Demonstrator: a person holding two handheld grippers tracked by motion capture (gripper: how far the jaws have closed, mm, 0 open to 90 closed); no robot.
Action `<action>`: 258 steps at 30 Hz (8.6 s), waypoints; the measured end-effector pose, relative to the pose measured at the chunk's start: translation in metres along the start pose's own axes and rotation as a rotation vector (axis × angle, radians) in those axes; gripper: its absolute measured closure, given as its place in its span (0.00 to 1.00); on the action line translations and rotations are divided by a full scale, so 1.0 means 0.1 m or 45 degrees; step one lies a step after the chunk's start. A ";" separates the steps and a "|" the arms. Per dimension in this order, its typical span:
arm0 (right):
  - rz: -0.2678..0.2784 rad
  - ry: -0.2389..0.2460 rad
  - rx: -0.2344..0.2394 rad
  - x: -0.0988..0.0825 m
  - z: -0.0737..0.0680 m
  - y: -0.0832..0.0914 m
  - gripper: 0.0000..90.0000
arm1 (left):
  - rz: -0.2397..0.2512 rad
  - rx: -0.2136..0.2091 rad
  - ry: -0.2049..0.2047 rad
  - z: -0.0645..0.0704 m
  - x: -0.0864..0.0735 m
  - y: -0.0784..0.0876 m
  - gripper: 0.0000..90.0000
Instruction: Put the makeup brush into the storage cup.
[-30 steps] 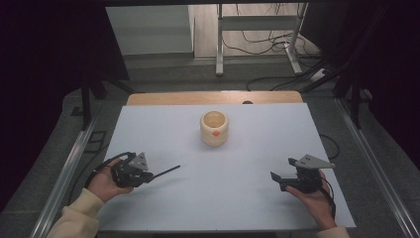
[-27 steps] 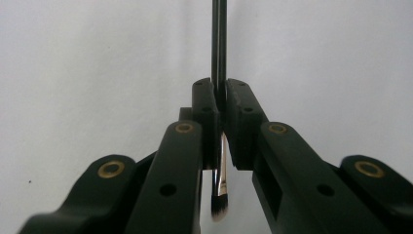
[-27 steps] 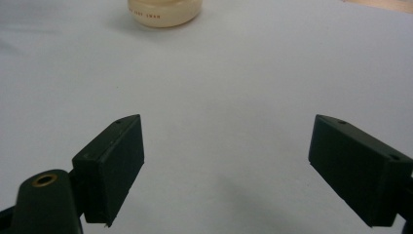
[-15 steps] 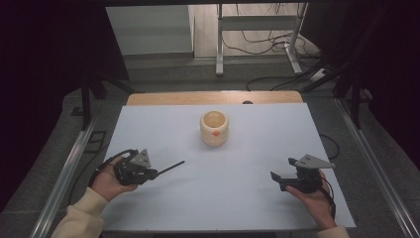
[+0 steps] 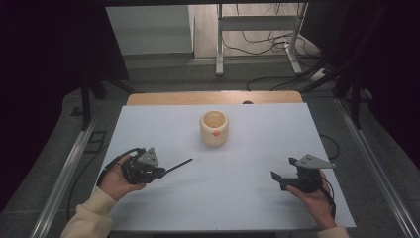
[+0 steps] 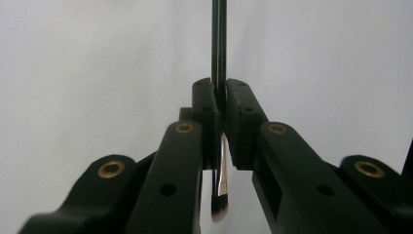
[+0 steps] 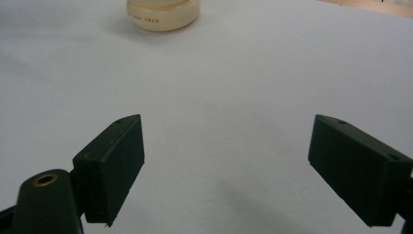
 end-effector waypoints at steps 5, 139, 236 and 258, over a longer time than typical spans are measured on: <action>0.002 -0.002 0.001 0.00 0.00 0.00 0.15 | 0.014 -0.002 0.002 0.01 0.05 -0.01 0.93; -0.081 0.227 -0.052 0.12 -0.34 -0.13 0.13 | 0.104 -0.019 -0.039 0.32 1.08 -0.45 0.93; -0.263 0.907 0.087 0.21 -1.47 -0.81 0.91 | 0.272 -0.026 -0.059 0.33 1.29 -0.61 0.83; -0.216 0.812 0.083 0.28 -1.33 -0.74 0.92 | 0.428 0.072 0.172 0.21 1.14 -0.35 0.25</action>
Point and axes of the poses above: each handheld gripper's, and its own axes: y roughly backward along the jaws, x roughly out of its top, z roughly to its right, the point moved 6 cm from there along -y, roughly forward along the jaws, and after that the axes turned 9 degrees about -y, right-handed, at the moved point
